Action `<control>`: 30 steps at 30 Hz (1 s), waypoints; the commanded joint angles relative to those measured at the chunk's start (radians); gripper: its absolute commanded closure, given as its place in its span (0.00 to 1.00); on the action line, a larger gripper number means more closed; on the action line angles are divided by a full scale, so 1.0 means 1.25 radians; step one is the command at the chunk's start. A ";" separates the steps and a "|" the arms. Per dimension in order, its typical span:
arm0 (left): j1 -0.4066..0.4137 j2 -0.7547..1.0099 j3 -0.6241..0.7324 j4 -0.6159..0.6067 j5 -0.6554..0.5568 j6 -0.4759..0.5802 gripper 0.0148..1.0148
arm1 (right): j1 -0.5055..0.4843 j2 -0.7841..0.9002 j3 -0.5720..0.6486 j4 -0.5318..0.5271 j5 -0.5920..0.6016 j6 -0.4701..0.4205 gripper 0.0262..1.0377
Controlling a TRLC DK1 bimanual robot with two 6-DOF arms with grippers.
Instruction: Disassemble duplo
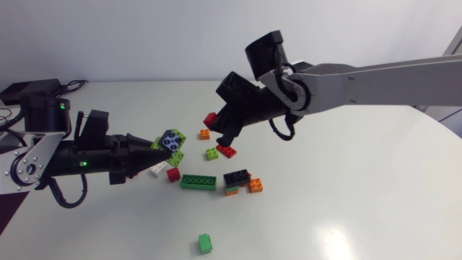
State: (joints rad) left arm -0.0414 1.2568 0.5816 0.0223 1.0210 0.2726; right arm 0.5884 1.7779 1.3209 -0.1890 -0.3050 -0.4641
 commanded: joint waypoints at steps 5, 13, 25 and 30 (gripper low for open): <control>-0.002 -0.004 0.002 0.001 0.009 0.016 0.82 | -0.012 0.182 0.110 -0.113 0.081 0.017 0.62; -0.002 -0.008 0.001 -0.003 0.009 0.021 0.82 | -0.042 0.285 0.184 -0.159 0.146 0.018 0.61; -0.007 -0.009 0.000 -0.006 0.009 0.027 0.82 | -0.042 0.320 0.215 -0.202 0.157 0.014 0.06; -0.007 -0.009 0.000 -0.007 0.008 0.027 0.82 | -0.041 0.261 0.178 -0.169 0.142 0.013 0.04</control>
State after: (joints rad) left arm -0.0418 1.2564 0.5816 0.0219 1.0210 0.2947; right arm 0.5327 2.1441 1.5646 -0.4095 -0.1249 -0.4602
